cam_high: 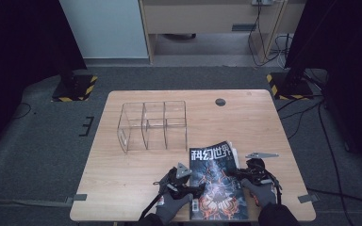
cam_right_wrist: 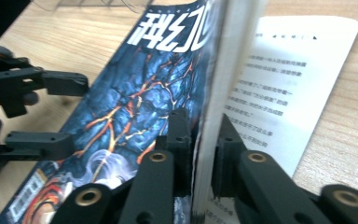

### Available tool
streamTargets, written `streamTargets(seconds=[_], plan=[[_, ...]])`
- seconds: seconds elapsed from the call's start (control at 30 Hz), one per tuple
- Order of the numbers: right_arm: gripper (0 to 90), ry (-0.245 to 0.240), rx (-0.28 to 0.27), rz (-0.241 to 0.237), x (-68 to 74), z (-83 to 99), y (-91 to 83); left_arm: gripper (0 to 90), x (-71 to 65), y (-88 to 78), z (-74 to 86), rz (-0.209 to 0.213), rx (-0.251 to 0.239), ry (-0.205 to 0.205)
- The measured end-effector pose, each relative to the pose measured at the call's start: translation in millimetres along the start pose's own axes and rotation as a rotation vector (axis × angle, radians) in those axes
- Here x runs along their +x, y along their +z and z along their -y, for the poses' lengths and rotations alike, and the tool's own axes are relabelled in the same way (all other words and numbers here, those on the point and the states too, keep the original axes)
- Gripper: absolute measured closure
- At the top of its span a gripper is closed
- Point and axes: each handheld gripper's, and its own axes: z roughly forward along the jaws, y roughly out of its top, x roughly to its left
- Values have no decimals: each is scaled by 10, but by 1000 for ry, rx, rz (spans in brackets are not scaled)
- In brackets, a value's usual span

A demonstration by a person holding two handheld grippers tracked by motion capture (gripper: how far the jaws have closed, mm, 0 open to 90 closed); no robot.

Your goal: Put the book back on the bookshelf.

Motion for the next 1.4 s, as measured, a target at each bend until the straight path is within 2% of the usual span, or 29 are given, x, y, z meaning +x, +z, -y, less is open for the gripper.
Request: streamTargets(seconds=[0.17, 0.43, 0.53, 0.73, 0.9, 1.07, 1.3, 1.4], plan=[[844, -12, -38, -34, 58, -14, -78, 234, 22, -7, -4, 17, -6, -27], [846, -43, -77, -71, 117, -10, -184, 226, 58, -50, -30, 16, -39, -44], [846, -48, -120, -96, 148, 3, -283, 221, 79, -71, -45, 27, -50, -55], [847, -85, -168, -113, 208, 15, -394, 217, 75, -81, -59, 53, -66, -61], [847, -121, -201, -135, 265, 7, -452, 209, 71, -77, -79, 66, -71, -49], [847, -154, -221, -145, 307, -10, -463, 200, 93, -63, -114, 91, -95, -42], [847, -163, -233, -154, 314, -16, -470, 165, 165, 22, -176, 180, -130, -74], [847, -169, -236, -156, 306, -18, -472, 168, 178, 67, -182, 180, -127, -78]])
